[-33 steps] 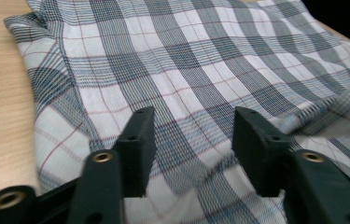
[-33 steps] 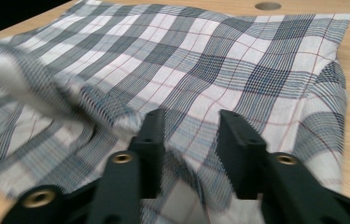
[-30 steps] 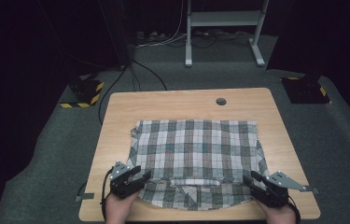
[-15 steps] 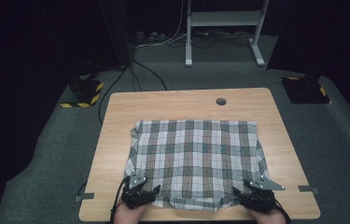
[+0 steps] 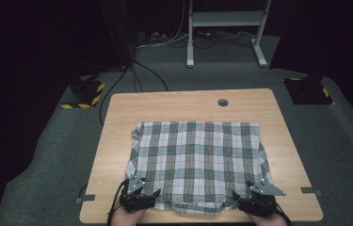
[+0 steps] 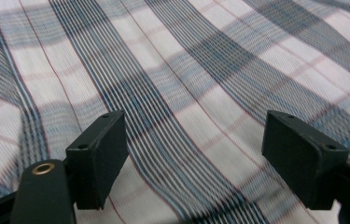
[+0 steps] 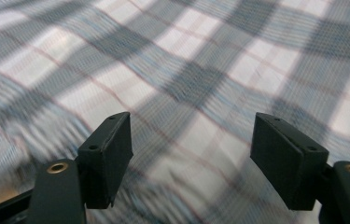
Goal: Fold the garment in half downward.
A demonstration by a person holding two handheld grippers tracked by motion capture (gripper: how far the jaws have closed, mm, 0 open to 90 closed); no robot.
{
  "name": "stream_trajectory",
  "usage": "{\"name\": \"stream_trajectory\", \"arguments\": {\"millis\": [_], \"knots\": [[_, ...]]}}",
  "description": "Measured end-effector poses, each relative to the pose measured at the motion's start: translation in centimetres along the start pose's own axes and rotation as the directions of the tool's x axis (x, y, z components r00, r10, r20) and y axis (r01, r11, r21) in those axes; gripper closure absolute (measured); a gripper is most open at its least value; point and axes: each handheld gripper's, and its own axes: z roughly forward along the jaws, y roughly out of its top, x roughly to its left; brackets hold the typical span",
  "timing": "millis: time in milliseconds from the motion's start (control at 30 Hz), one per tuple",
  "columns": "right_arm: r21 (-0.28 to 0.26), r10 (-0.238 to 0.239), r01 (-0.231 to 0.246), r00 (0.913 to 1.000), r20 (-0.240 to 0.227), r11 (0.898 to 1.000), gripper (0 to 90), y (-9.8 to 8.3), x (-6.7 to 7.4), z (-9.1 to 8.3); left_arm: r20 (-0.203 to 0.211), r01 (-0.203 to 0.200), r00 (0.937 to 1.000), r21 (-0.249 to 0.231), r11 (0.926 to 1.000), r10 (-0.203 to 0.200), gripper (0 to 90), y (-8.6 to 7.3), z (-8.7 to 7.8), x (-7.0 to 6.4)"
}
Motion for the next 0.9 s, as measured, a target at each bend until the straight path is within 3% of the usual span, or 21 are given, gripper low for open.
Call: {"name": "stream_trajectory", "arguments": {"millis": [100, 200, 267, 367, 467, 900], "knots": [[0.002, -0.011, 0.011, 0.9997, -0.021, 1.0, 25.9, 1.4, 0.8, 1.2, -0.03, 0.022, 0.9993, 0.021, 0.9995, -0.021, 22.5, 0.7, 0.6, 0.9], [0.037, -0.033, 0.034, 0.9988, -0.036, 0.999, 23.3, 2.2, 1.7, 2.9, -0.063, 0.04, 0.9974, 0.067, 0.9969, -0.036, 22.3, 0.8, 1.5, 1.6], [0.063, -0.048, 0.05, 0.9982, -0.036, 0.997, 22.3, 2.4, 2.1, 3.8, -0.067, 0.037, 0.9973, 0.093, 0.995, -0.031, 22.3, 0.5, 1.9, 1.7], [0.097, -0.029, 0.032, 0.999, -0.035, 0.995, 20.8, 2.1, 2.0, 4.4, -0.084, 0.007, 0.9964, 0.075, 0.9972, 0.0, 21.4, -0.1, 1.7, 1.3], [0.093, -0.052, 0.052, 0.9986, -0.007, 0.994, 20.0, 1.5, 2.0, 4.0, -0.083, 0.005, 0.9965, 0.057, 0.9984, 0.0, 21.4, -0.6, 1.4, 0.9], [0.095, -0.05, 0.05, 0.9988, -0.004, 0.994, 19.9, 0.9, 0.8, 3.0, -0.071, -0.005, 0.9974, 0.077, 0.997, 0.01, 20.0, -0.3, 1.6, -0.4]]}}
